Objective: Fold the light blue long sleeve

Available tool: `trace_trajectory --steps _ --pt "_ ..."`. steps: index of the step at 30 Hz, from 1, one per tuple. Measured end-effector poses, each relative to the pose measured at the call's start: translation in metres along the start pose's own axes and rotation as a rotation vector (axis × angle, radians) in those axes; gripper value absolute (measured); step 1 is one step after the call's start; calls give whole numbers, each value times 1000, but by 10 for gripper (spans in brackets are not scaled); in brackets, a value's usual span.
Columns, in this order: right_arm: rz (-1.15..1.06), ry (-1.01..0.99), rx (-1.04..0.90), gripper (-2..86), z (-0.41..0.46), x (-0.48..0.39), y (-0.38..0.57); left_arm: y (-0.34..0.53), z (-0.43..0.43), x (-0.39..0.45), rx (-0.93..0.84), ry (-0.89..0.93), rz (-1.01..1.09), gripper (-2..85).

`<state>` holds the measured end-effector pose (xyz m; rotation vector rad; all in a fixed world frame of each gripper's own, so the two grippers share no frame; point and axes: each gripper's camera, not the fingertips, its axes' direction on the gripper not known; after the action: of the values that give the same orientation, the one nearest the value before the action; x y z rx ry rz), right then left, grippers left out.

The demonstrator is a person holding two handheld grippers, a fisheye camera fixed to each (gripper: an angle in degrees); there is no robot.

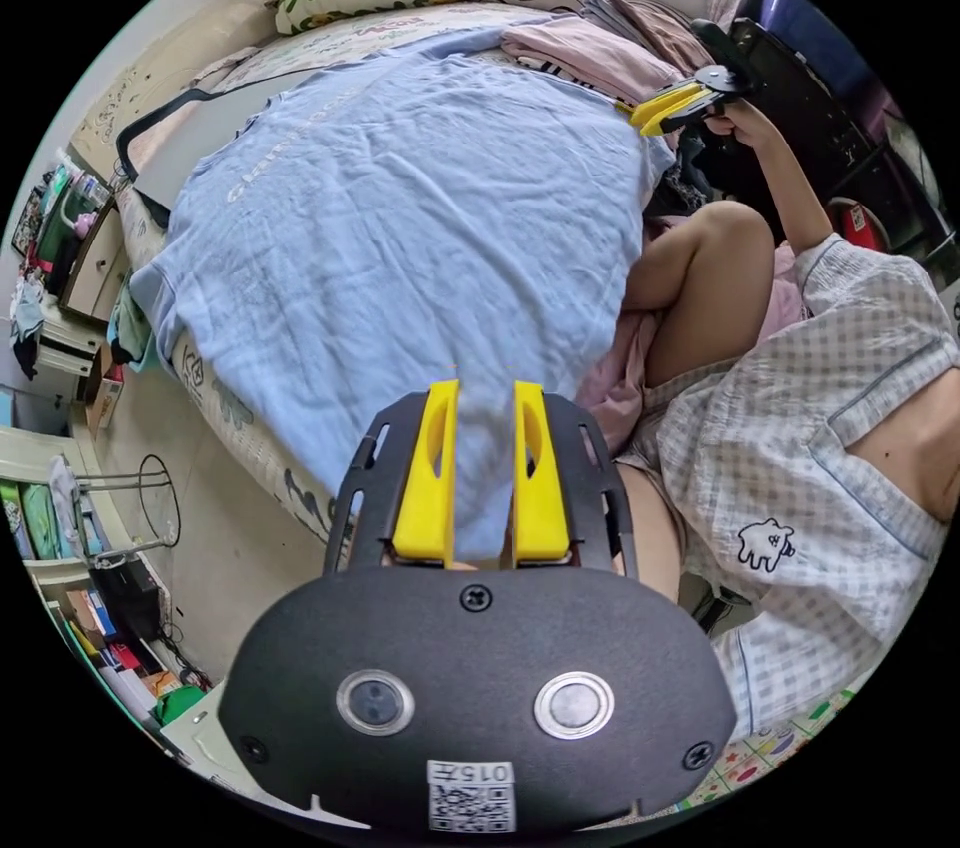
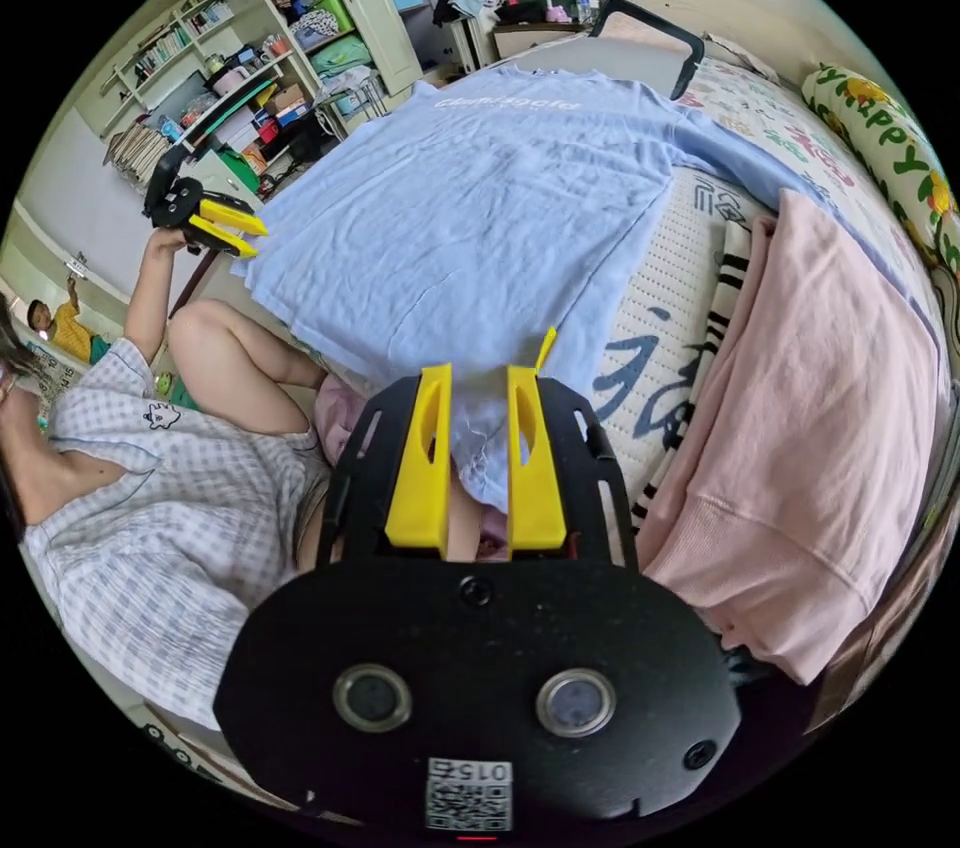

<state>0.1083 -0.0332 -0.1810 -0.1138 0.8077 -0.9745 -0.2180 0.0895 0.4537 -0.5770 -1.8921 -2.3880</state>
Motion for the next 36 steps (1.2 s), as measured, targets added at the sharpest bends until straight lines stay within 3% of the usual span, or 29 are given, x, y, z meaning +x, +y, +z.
trace_trajectory --steps 8,16,23,32,36 --pt "161 22 45 124 -7 27 70 89 -2 -1 138 31 -176 94" --pt "147 -163 72 110 6 37 78 154 -16 -17 254 1 -342 96" --pt "131 -271 109 52 9 46 72 188 8 -52 300 86 -461 70" --pt "145 -99 110 2 -6 40 92 212 8 -50 326 77 -415 6" --pt "121 11 -3 -1 8 31 86 216 17 -49 308 46 -406 3"
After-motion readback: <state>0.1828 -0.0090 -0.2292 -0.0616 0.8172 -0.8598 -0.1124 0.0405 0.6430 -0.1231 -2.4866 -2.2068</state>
